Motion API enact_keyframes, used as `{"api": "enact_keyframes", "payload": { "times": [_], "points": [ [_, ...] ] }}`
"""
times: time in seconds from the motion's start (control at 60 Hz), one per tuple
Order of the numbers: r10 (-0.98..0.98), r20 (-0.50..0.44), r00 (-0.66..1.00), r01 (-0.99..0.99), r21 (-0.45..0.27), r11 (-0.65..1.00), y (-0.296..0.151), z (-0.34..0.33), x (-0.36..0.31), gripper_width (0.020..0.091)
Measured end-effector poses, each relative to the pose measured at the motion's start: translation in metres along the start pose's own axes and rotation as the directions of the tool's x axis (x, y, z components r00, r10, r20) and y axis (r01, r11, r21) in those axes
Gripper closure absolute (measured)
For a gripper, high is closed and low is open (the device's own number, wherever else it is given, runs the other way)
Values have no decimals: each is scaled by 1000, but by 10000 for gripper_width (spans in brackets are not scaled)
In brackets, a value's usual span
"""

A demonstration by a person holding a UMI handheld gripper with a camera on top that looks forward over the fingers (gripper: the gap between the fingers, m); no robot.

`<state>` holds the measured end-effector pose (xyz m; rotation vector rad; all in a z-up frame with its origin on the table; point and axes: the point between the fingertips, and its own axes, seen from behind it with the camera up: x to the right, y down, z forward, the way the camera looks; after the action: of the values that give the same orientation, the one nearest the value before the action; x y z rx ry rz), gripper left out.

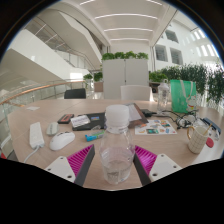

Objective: Pour water

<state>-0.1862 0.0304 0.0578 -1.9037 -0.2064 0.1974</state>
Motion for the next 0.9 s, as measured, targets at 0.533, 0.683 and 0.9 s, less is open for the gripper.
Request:
{"api": "enact_keyframes", "payload": {
  "times": [0.533,0.683,0.9],
  "points": [
    [114,35,993,-114,-5,994,-14,12,26,742],
    [500,143,854,-502,-24,864,-84,4,70,743],
    [970,133,205,-937,-260,234,-102,6,150,743]
  ]
}}
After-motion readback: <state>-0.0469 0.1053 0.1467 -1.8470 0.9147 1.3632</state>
